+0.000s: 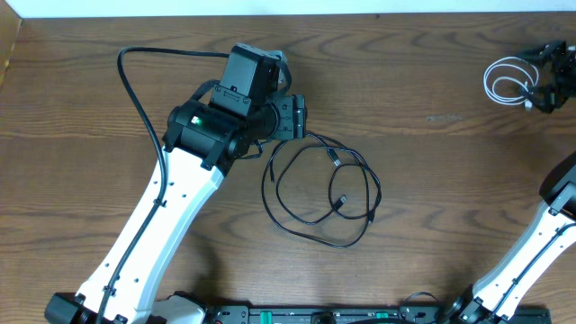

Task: Untangle cables
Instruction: 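Move the left gripper toward the white cable at the upper right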

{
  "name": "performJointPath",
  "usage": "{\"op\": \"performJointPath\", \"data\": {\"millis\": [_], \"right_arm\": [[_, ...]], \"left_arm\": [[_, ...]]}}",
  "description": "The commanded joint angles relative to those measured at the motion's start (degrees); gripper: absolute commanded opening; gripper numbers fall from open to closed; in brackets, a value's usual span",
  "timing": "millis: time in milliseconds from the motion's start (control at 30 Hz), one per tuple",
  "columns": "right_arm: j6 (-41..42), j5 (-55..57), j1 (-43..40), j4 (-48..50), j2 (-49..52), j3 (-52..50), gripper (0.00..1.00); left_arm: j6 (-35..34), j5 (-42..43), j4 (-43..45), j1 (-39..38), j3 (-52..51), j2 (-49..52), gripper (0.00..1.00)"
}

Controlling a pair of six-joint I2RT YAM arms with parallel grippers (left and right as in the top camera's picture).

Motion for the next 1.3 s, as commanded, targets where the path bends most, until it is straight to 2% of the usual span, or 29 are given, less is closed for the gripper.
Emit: {"op": "performJointPath", "data": {"millis": [0,100,200,233,267,700,767,867,933,1100,1267], "right_arm": [[0.33,3.58,0.28,0.17,-1.55,0.52,0.99],[-8.87,-8.50,0.70,3.15,-1.53,0.52,0.99],[-18.73,-29.97,1.07,5.86,-1.53,0.52,0.99],[-20.59,-36.11,1.16,6.80,-1.53,0.52,0.99],[-19.76,-37.59,1.18,7.43,-1.55,0.55,0.99],[-21.11,-37.53,1.44,9.03,-1.53,0.52,0.99],[-20.31,-33.27,1.68,7.87,-1.53,0.52,0.97],[-16.35,-18.93,2.56,2.12,-1.53,0.52,0.94],[-16.48,-15.45,3.39,-1.09,-1.55,0.55,0.93],[-16.26,-21.51,4.83,-1.16,-3.21,0.57,0.91],[-11.74,-25.24,5.16,-1.88,-7.41,0.59,0.91]], "left_arm": [[0.94,-0.11,0.09,0.02,1.25,0.70,0.75],[0.94,-0.09,0.07,0.02,1.25,0.70,0.75],[0.96,-0.11,0.13,0.02,1.25,0.70,0.75],[0.96,-0.09,0.24,0.02,1.25,0.70,0.75],[0.96,-0.11,0.28,0.02,1.25,0.70,0.75],[0.96,-0.11,0.26,0.02,1.25,0.70,0.75],[0.94,-0.11,0.26,0.02,1.25,0.70,0.75],[0.42,-0.07,0.50,0.00,1.22,0.81,0.75],[-0.11,0.68,1.42,-0.24,1.07,1.27,0.75],[0.11,8.26,8.52,-0.50,1.03,4.63,0.75],[0.07,17.79,21.07,-0.50,1.05,9.33,0.75]]}}
